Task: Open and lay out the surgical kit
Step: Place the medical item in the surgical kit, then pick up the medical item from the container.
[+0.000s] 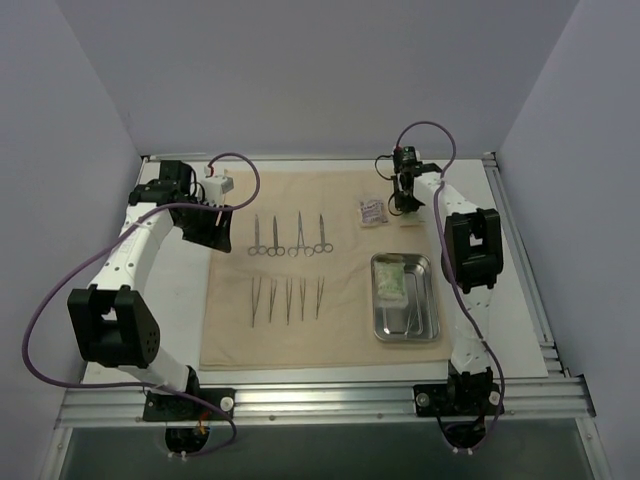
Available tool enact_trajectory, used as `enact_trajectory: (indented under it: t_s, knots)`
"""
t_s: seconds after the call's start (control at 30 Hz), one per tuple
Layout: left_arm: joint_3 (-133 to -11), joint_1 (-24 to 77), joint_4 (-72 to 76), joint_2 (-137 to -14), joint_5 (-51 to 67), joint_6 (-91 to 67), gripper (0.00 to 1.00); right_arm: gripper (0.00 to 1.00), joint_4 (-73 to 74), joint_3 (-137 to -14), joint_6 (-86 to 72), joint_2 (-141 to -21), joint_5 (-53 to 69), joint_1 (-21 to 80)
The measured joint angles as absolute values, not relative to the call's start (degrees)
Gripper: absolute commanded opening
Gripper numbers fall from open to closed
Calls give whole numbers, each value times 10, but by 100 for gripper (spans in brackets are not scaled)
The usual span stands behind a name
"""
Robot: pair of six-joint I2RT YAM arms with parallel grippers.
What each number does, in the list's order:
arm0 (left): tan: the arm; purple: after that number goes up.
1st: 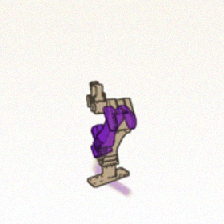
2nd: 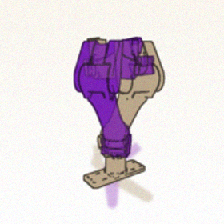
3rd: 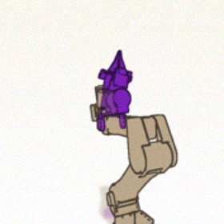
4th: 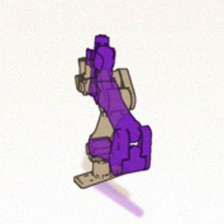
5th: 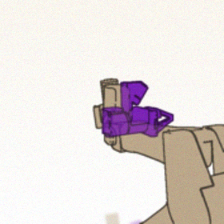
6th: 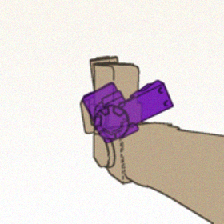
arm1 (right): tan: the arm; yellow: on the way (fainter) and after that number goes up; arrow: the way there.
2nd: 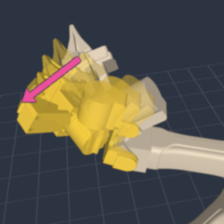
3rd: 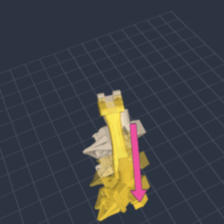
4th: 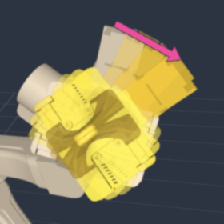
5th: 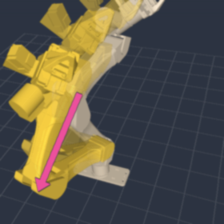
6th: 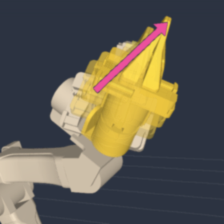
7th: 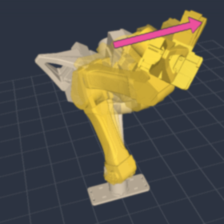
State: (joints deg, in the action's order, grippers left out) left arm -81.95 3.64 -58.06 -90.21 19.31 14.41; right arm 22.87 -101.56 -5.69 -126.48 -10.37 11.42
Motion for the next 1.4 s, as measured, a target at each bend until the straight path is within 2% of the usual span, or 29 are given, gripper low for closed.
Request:
enact_trajectory:
  t_s: [0.3,0.4,0.43,0.53,0.9,1.03,1.13,1.3,1.4]
  knots:
    - [-820,36,-580,-907,192,144,65,1,209,-1056,-55,-1286,-97,114]
    - [-820,36,-581,-907,193,144,65,10,203,-1063,-58,-1294,-93,113]
    - [-820,36,-581,-907,192,144,65,18,203,-1064,-59,-1297,-91,113]
    - [-820,36,-580,-907,193,144,65,27,205,-1064,-59,-1307,-84,113]
    - [-820,36,-581,-907,193,144,65,49,230,-1064,-68,-1282,-70,115]
    - [-820,36,-581,-907,193,144,65,49,234,-1052,-87,-1202,-81,124]
    - [-820,36,-581,-907,193,144,65,46,236,-995,-120,-1093,-103,148]
    - [-820,36,-581,-907,193,144,65,37,244,-832,-199,-914,-123,231]
    - [-820,36,-581,-907,194,144,65,38,273,-746,-243,-882,-127,292]
